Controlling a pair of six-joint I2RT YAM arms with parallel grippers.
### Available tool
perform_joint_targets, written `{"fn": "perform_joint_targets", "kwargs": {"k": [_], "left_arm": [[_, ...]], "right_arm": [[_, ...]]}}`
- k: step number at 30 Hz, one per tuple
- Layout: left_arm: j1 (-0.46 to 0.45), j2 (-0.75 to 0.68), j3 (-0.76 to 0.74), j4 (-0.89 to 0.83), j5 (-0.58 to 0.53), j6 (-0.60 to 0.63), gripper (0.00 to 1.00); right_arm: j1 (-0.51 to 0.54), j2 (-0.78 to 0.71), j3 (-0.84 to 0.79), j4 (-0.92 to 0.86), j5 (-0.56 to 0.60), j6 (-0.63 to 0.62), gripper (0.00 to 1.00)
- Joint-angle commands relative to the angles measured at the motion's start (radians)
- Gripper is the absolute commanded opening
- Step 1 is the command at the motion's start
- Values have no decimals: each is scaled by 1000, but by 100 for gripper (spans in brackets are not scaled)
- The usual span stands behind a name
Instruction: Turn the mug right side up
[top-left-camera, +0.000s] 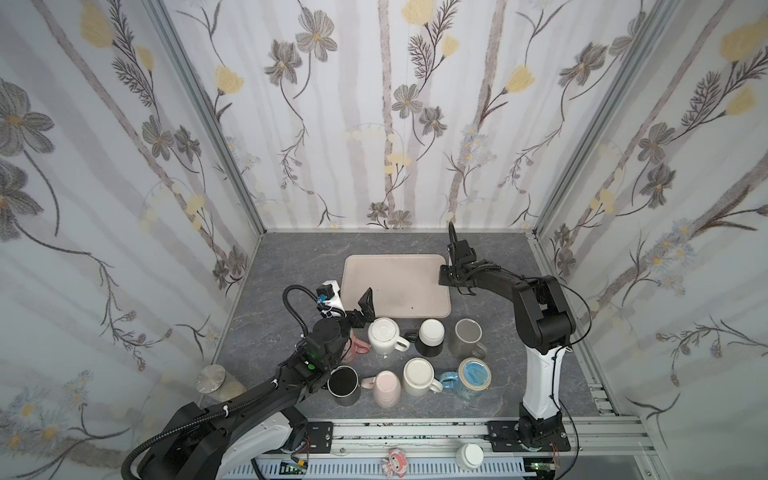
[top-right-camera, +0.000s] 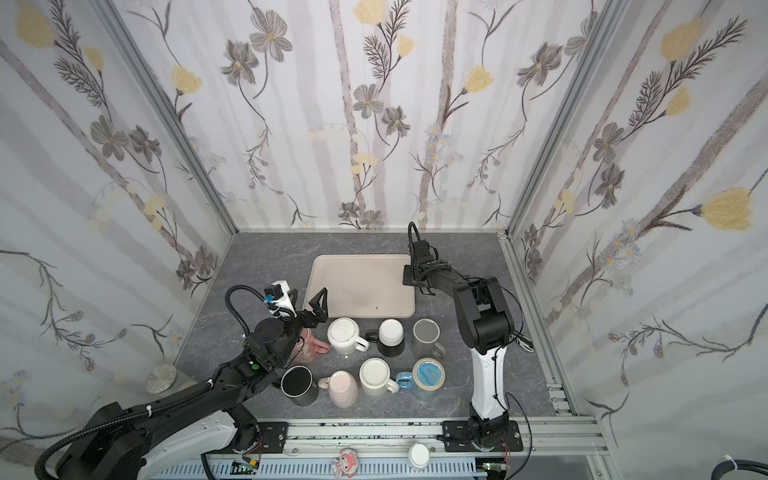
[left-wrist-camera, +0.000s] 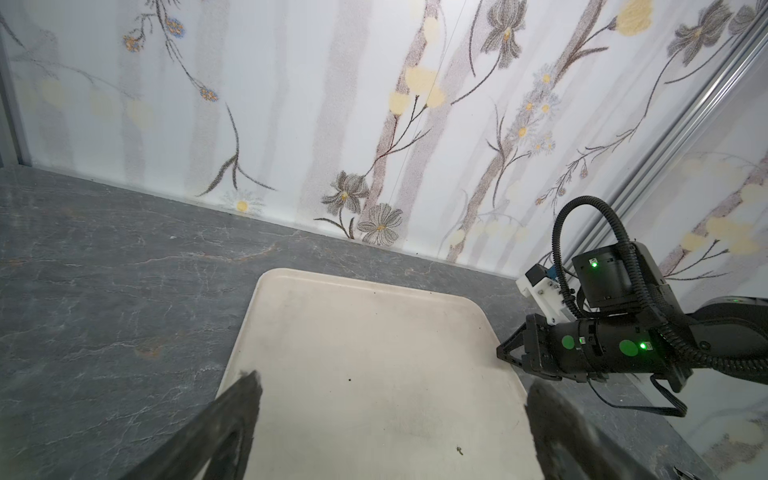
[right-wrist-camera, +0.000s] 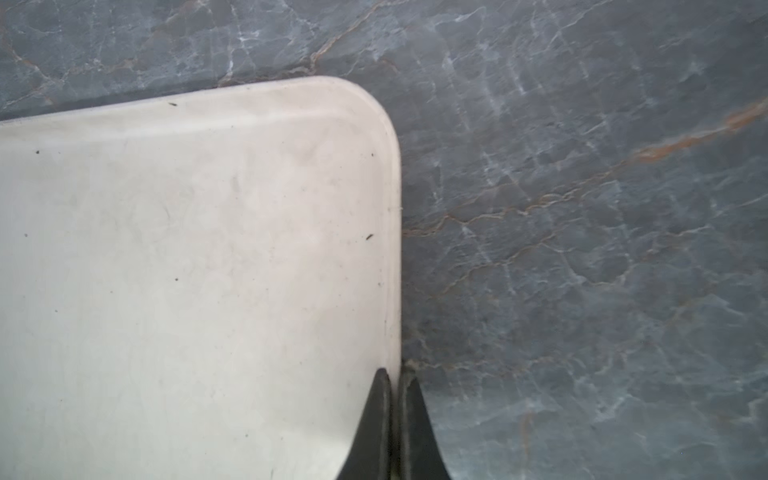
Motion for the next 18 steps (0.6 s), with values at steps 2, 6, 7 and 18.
{"fn": "perform_joint_targets", "kwargs": {"k": [2, 6, 7, 18], "left_arm": [[2, 7, 6, 57, 7, -3, 100], [2, 7, 10, 50, 11, -3, 100], [1, 7, 12, 50, 10, -3, 100], [2, -9, 28, 17, 22, -10, 100]], "right_arm": [[-27, -11, 8, -64, -3, -68, 0], [-52, -24, -15, -57, -2, -80, 0], [-54, -25, -14, -57, 3, -85, 0], [-62, 9, -7, -47, 21, -93, 0]]}}
